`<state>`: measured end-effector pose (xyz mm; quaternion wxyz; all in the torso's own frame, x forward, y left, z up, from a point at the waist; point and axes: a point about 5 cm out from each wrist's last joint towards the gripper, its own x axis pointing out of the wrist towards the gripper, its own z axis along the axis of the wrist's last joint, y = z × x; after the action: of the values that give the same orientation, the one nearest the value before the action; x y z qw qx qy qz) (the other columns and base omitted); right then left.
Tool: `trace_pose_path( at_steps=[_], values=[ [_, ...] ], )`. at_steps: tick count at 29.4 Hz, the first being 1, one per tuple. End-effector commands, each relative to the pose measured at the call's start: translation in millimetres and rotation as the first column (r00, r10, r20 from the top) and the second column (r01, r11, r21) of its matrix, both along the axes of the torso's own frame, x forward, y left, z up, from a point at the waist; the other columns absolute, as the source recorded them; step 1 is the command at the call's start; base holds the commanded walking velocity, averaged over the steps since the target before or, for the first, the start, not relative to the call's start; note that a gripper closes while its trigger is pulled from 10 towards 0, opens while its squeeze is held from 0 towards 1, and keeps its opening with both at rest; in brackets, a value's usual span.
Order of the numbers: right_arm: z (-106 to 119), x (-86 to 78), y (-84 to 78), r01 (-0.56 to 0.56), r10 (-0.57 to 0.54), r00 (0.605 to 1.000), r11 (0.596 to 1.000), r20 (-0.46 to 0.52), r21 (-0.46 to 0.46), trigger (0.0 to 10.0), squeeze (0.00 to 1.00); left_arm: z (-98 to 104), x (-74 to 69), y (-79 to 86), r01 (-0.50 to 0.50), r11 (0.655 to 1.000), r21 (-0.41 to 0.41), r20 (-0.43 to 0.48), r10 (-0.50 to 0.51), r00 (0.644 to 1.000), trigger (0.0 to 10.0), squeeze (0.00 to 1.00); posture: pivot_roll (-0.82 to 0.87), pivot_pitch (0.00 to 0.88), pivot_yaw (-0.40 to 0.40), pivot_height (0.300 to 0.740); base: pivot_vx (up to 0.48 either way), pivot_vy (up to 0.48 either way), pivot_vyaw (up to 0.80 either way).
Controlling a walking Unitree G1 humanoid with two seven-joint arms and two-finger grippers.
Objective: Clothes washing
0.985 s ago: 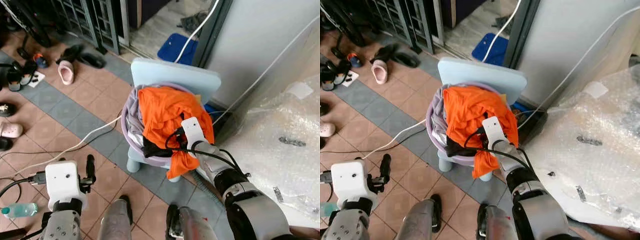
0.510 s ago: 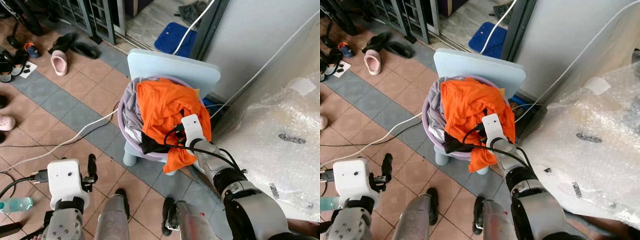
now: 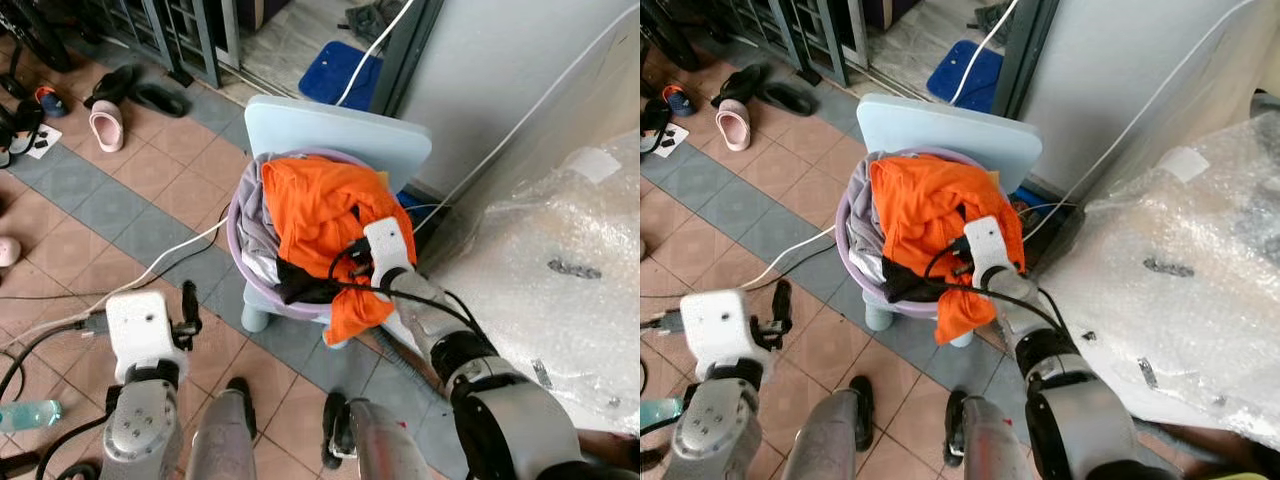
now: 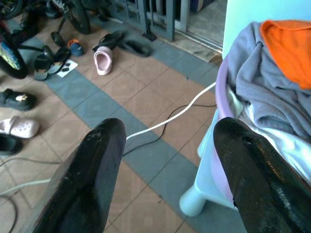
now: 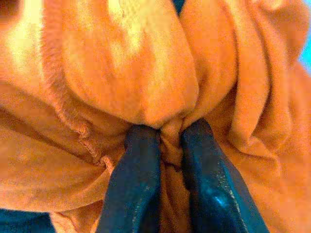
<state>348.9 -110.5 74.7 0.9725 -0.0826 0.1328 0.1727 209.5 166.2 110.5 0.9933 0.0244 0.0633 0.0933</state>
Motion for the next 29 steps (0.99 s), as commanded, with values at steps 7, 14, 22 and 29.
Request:
trace_pose_path(
  at_steps=[7, 14, 22, 29],
  values=[
    [44.1, -30.9, -4.5, -0.047, 0.006, 0.961, 0.989, 0.277, 0.143, 0.0, 0.0, -8.1, 30.0, -8.4, 0.05, 0.999, 0.01, 0.022, -0.05, 0.999, 10.0, 0.0, 0.03, 0.0, -0.008, 0.74, 0.0, 0.0, 0.0],
    [82.5, -53.3, 9.1, -0.147, 0.054, 0.906, 0.97, 0.419, 0.193, 0.0, 0.0, -7.1, 50.3, -18.7, 0.119, 0.993, 0.004, 0.055, -0.119, 0.991, 10.0, 0.0, -0.02, 0.0, 0.058, 0.74, 0.0, 0.0, 0.0],
    [43.1, -66.8, 25.6, -0.293, 0.269, 0.943, 0.95, 0.198, 0.107, 0.0, 0.0, -8.4, 60.2, -25.3, 0.164, 0.986, 0.008, 0.065, -0.164, 0.984, 10.0, 0.0, -0.02, 0.0, 0.058, 0.74, 0.0, 0.0, 0.0],
    [18.6, -43.4, 51.2, -0.154, 0.147, 0.984, 0.986, 0.105, 0.059, 0.0, 0.0, -19.3, 52.6, -29.5, 0.163, 0.987, 0.011, 0.022, -0.163, 0.986, 10.0, 0.0, 0.0, 0.0, 0.051, 0.74, 0.0, 0.0, 0.0]
  ],
)
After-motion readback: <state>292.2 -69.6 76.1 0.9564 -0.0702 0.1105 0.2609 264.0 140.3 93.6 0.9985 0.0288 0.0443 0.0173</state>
